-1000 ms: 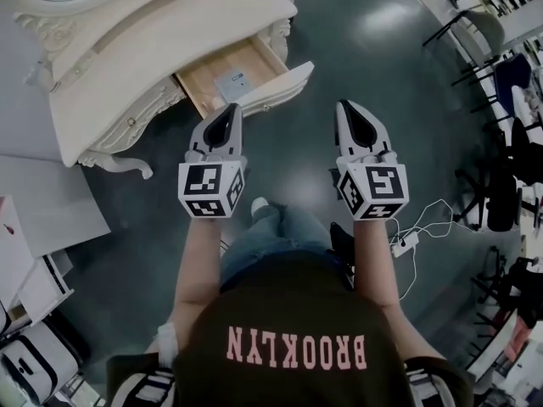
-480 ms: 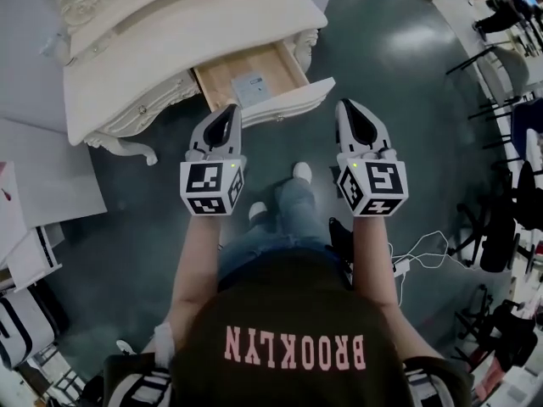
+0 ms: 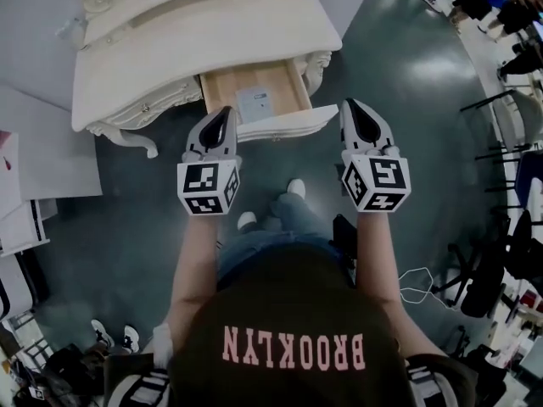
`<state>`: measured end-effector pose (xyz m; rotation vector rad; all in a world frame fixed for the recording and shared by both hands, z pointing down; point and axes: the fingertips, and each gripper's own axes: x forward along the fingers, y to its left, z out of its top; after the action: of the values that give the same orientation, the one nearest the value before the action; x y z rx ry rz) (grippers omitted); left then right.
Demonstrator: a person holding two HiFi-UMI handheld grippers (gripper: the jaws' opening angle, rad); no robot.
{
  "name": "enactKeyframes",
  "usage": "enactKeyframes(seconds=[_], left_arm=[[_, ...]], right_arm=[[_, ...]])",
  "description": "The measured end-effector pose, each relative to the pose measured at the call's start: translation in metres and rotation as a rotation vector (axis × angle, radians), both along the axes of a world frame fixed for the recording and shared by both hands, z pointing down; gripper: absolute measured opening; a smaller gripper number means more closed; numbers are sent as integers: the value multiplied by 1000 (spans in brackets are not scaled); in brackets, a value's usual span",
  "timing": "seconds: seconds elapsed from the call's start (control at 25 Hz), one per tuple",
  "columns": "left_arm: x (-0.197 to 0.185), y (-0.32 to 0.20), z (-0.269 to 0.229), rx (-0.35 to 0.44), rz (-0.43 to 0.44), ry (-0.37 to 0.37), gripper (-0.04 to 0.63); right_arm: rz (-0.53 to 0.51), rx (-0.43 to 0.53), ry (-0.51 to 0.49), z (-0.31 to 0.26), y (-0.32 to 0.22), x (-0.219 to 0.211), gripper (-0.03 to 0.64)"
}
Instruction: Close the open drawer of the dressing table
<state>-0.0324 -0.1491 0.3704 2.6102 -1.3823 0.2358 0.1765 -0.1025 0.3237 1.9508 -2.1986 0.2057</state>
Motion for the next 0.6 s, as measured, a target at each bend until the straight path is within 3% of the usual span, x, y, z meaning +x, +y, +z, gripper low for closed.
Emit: enactKeyframes(seconds=[0.6], left_arm=[[17,-20,18,-43,-277,-4,11]], right_arm=[[-258,-30,-35,18,-70,28,-3]])
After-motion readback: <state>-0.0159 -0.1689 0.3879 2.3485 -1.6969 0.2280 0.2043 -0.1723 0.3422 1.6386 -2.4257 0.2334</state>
